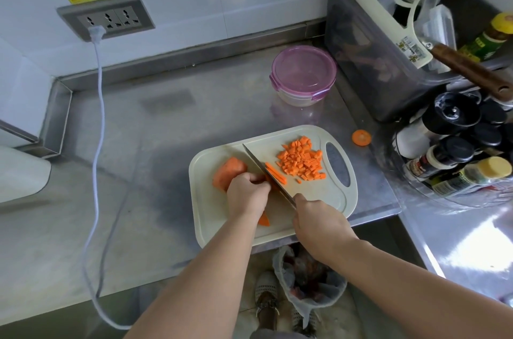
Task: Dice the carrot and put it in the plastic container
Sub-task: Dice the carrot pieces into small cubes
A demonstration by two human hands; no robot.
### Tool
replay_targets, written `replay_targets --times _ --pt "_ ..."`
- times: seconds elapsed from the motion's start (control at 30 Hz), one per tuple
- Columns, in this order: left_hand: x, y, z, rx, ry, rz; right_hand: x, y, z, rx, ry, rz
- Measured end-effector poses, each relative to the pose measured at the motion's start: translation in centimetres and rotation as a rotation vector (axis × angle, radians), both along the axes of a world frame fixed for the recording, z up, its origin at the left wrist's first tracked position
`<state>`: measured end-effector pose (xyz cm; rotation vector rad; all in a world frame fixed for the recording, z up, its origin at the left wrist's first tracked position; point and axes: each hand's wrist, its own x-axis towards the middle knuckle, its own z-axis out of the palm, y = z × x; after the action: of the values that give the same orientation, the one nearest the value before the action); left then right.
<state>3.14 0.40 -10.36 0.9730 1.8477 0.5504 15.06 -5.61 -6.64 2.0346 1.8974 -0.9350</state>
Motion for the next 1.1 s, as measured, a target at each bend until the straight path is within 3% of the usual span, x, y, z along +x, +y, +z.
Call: replay_targets --times 0.4,1.1 --pt "-0.1 -0.2 0.4 0.007 -0.033 -0.005 0.4 0.2 0.6 0.088 0.135 -0.105" --pt "-0.1 -0.2 -0.2 -0.022 -0.049 0.055 -0.2 -0.3 0.9 0.076 0.075 -0.024"
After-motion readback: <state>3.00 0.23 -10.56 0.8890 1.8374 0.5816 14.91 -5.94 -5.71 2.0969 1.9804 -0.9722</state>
